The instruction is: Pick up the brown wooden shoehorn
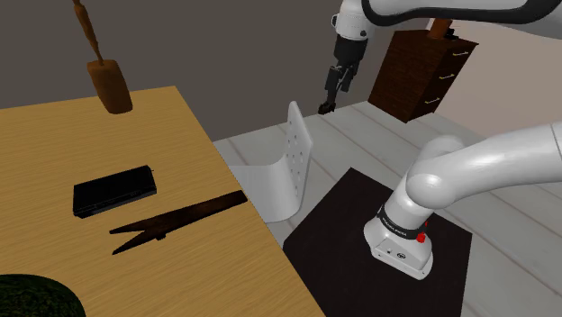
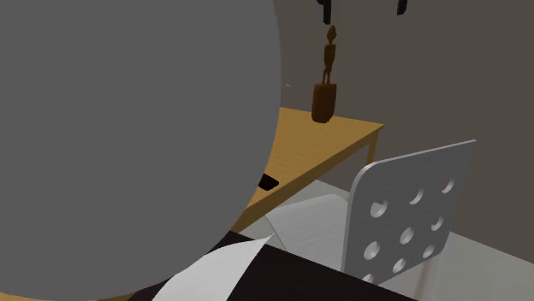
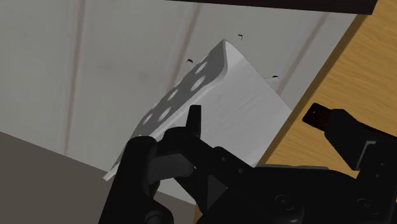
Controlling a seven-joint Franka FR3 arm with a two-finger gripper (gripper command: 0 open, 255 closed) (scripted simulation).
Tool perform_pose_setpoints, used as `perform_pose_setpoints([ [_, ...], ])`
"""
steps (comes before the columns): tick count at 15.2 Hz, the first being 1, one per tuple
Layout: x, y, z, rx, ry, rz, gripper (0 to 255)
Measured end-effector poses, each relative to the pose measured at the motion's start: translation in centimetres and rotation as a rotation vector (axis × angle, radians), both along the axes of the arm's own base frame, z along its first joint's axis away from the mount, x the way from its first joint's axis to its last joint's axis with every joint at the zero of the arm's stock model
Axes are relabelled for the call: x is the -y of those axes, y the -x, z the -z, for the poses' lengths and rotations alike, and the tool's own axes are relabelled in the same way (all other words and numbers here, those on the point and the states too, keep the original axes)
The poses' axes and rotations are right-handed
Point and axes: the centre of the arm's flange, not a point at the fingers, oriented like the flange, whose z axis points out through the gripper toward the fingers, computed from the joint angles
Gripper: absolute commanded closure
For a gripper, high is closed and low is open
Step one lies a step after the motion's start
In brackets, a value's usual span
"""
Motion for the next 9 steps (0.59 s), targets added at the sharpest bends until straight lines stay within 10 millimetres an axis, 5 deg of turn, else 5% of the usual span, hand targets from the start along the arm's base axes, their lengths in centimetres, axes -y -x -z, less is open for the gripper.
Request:
perform_pose_setpoints([
  [3,-0.4,-0.8,1.1,0.000,-0.004,-0.034,0],
  [9,-2.5,-5.1,6.6,0.002,-0.020,-0.192,0],
])
